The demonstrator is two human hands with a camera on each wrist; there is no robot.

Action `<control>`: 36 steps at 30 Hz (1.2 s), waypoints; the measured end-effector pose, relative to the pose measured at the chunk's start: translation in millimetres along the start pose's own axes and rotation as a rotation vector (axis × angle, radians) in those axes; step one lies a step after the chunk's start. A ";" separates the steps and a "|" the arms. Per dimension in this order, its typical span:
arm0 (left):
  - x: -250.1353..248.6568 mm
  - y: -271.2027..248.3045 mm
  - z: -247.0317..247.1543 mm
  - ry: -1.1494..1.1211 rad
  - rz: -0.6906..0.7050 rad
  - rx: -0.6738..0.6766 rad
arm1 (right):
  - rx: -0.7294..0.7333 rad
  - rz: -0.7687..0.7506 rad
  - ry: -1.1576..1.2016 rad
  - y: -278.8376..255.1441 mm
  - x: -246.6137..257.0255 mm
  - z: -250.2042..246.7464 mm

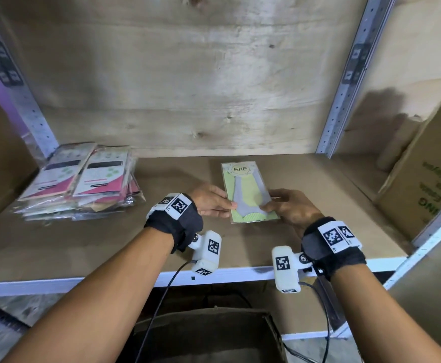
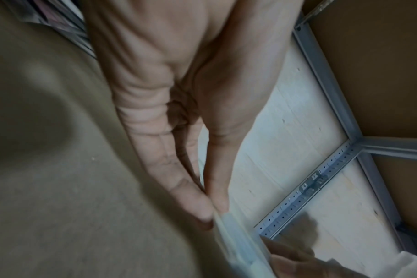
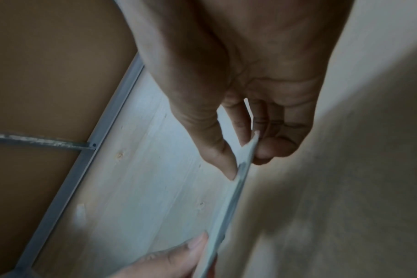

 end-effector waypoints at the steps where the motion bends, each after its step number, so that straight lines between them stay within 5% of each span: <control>1: 0.4 0.5 1.8 0.005 -0.007 -0.014 | -0.016 -0.002 -0.013 0.9 0.6 -1.0; 18: -4.6 -4.6 11.1 0.101 -0.149 -0.146 | -0.176 0.026 -0.364 3.3 0.2 -10.6; 36: -19.6 64.3 84.9 0.116 -0.141 -0.020 | -0.263 0.012 -0.207 19.4 -11.6 -83.5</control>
Point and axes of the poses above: each hand's wrist, its own y-axis towards the middle knuckle, its own z-axis out of the palm, x = y × z, the point moved 5 cm from there along y, towards the middle knuckle, and after that the axes turned 13 degrees about z, right-handed, at the moved point
